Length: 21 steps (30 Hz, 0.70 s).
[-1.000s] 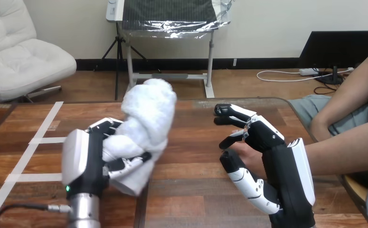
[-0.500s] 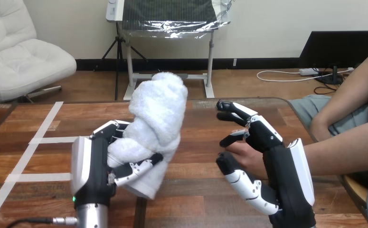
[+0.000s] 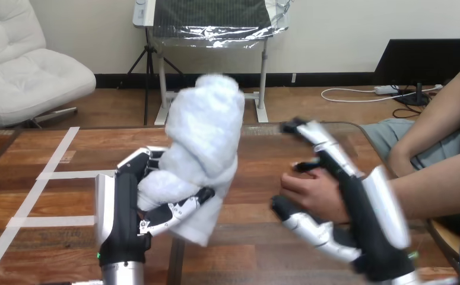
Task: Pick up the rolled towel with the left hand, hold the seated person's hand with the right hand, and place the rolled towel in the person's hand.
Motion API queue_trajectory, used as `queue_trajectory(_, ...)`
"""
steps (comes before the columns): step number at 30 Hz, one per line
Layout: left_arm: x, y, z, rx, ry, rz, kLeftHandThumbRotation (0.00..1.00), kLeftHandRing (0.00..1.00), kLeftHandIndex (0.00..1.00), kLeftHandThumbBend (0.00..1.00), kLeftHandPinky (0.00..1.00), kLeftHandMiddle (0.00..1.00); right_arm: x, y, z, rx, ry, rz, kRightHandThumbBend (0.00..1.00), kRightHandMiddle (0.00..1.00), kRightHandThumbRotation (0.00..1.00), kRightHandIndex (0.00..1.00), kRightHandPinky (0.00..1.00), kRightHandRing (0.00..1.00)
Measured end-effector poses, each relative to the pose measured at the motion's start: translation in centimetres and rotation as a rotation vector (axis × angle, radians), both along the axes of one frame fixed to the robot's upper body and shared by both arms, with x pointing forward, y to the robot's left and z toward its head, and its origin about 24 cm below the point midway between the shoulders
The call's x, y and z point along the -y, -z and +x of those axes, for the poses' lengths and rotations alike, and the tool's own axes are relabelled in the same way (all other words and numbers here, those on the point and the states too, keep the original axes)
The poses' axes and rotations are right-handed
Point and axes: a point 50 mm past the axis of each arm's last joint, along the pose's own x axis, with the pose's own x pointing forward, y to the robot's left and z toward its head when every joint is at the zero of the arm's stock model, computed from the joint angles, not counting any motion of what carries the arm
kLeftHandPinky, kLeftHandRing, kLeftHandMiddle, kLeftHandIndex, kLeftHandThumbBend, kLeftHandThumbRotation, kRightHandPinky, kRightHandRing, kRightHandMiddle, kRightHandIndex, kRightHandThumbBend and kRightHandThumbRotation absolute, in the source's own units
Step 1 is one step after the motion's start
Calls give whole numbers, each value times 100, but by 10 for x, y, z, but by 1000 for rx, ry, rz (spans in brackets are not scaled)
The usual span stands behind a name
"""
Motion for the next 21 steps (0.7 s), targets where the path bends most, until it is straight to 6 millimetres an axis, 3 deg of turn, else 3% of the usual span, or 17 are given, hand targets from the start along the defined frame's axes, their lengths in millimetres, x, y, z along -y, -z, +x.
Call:
queue_trajectory(7, 4, -9, -4, 57, -9, -56, 0, 39, 51, 64, 39, 44, 22, -16, 3, 25, 84, -101, 74, 100, 66, 98, 100, 100)
queue_trajectory(16, 8, -15, -8, 90, -15, -84, 0, 39, 51, 64, 39, 44, 44, -35, 6, 44, 178, -324, 68, 100, 64, 100, 100, 100)
queue_trajectory(21, 11, -15, -14, 89, -18, -94, 0, 39, 51, 64, 39, 44, 53, -42, 8, 35, 215, -418, 69, 100, 63, 100, 100, 100)
